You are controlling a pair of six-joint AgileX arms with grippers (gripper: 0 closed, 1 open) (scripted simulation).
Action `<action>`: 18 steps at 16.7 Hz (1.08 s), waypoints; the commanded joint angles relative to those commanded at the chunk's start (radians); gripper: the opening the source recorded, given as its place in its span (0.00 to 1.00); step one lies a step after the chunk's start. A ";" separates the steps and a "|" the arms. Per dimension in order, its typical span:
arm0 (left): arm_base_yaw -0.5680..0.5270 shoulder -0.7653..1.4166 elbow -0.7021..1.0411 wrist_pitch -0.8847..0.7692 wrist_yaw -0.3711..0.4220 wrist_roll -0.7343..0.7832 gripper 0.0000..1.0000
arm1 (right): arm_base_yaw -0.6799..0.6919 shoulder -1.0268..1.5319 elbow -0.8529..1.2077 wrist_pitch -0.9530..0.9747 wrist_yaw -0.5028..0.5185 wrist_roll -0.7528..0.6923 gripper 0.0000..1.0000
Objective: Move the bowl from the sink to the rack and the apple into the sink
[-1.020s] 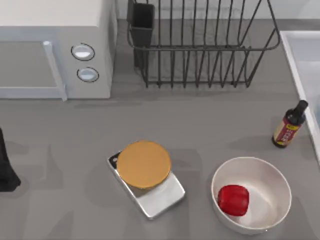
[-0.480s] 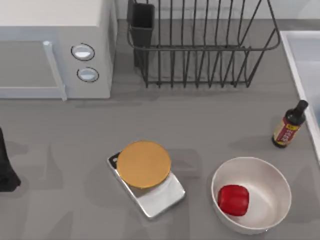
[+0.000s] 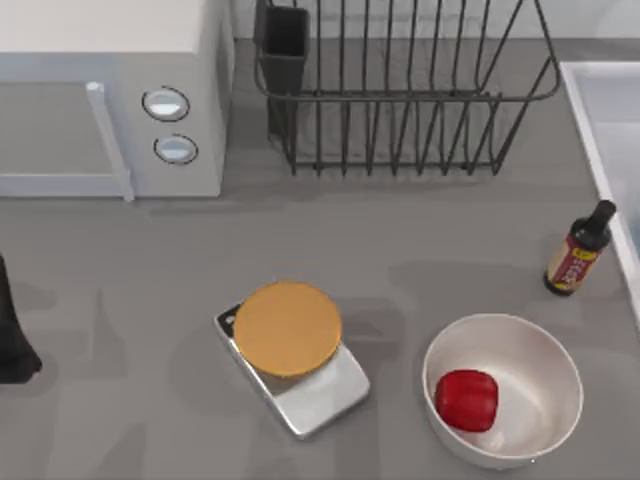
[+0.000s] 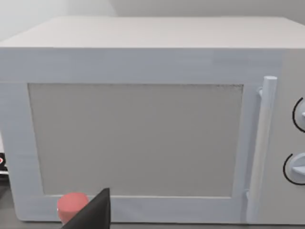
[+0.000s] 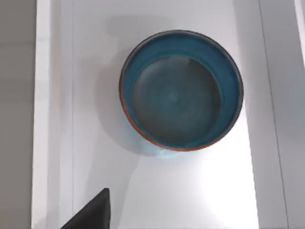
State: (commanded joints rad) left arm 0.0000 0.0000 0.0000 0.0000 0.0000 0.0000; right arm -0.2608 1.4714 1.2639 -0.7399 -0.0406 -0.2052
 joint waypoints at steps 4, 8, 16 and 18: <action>0.000 0.000 0.000 0.000 0.000 0.000 1.00 | -0.014 0.172 0.160 -0.080 -0.014 -0.019 1.00; 0.000 0.000 0.000 0.000 0.000 0.000 1.00 | -0.027 0.337 0.314 -0.153 -0.024 -0.038 1.00; 0.000 0.000 0.000 0.000 0.000 0.000 1.00 | -0.056 0.646 0.608 -0.284 -0.032 -0.075 1.00; 0.000 0.000 0.000 0.000 0.000 0.000 1.00 | -0.066 0.719 0.679 -0.316 -0.032 -0.083 1.00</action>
State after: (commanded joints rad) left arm 0.0000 0.0000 0.0000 0.0000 0.0000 0.0000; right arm -0.3265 2.1901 1.9430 -1.0563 -0.0725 -0.2884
